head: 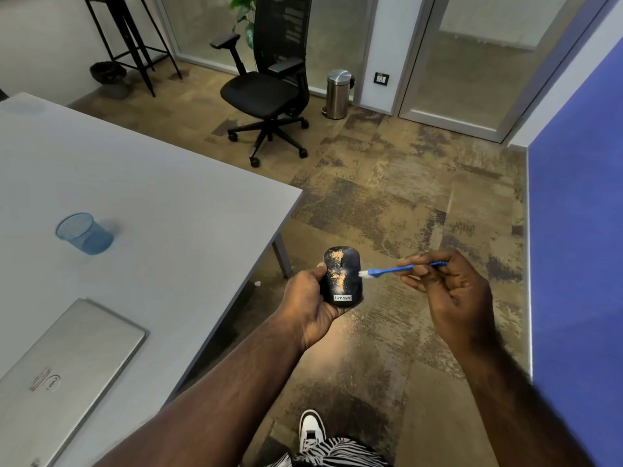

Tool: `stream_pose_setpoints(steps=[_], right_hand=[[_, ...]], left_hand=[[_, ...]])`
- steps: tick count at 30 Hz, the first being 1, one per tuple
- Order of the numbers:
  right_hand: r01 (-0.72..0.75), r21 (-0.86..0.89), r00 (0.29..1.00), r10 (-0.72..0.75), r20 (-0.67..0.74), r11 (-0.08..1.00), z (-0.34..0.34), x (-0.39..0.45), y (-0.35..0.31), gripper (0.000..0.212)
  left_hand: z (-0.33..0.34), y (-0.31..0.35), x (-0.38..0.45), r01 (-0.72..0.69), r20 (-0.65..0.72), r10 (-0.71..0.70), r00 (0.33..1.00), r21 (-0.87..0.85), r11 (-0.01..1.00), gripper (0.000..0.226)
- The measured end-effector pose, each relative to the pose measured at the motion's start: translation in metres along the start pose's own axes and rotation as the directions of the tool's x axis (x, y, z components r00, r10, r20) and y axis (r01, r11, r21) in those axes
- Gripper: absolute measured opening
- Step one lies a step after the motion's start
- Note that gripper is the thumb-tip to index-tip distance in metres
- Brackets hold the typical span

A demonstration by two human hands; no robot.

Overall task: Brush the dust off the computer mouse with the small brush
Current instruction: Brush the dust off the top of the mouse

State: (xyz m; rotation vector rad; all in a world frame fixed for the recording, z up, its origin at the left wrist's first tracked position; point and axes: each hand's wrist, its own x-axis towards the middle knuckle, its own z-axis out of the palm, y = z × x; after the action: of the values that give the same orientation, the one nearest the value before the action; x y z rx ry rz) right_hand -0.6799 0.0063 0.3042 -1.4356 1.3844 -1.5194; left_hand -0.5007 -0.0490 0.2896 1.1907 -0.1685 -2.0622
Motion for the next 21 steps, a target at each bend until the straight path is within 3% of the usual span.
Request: stream_pose_setpoints(steps=[7, 12, 17, 21], right_hand=[[0.048, -0.057, 0.992, -0.041, 0.120, 0.997, -0.002, -0.012, 0.001, 0.031], [0.005, 0.003, 0.997, -0.005, 0.080, 1.000, 0.003, -0.011, -0.006, 0.019], [0.005, -0.090, 0.999, -0.009, -0.041, 0.996, 0.013, -0.001, -0.003, 0.029], [0.005, -0.032, 0.995, -0.008, -0.103, 0.999, 0.016, 0.001, -0.006, 0.026]], left_hand=[[0.002, 0.004, 0.002, -0.023, -0.015, 0.023, 1.000, -0.037, 0.999, 0.032], [0.001, 0.002, 0.002, -0.016, -0.011, 0.016, 1.000, -0.029, 0.999, 0.031], [0.002, -0.002, 0.001, -0.015, 0.009, 0.015, 1.000, 0.022, 1.000, 0.035], [-0.003, -0.001, 0.002, -0.024, 0.014, 0.024, 1.000, 0.024, 0.999, 0.035]])
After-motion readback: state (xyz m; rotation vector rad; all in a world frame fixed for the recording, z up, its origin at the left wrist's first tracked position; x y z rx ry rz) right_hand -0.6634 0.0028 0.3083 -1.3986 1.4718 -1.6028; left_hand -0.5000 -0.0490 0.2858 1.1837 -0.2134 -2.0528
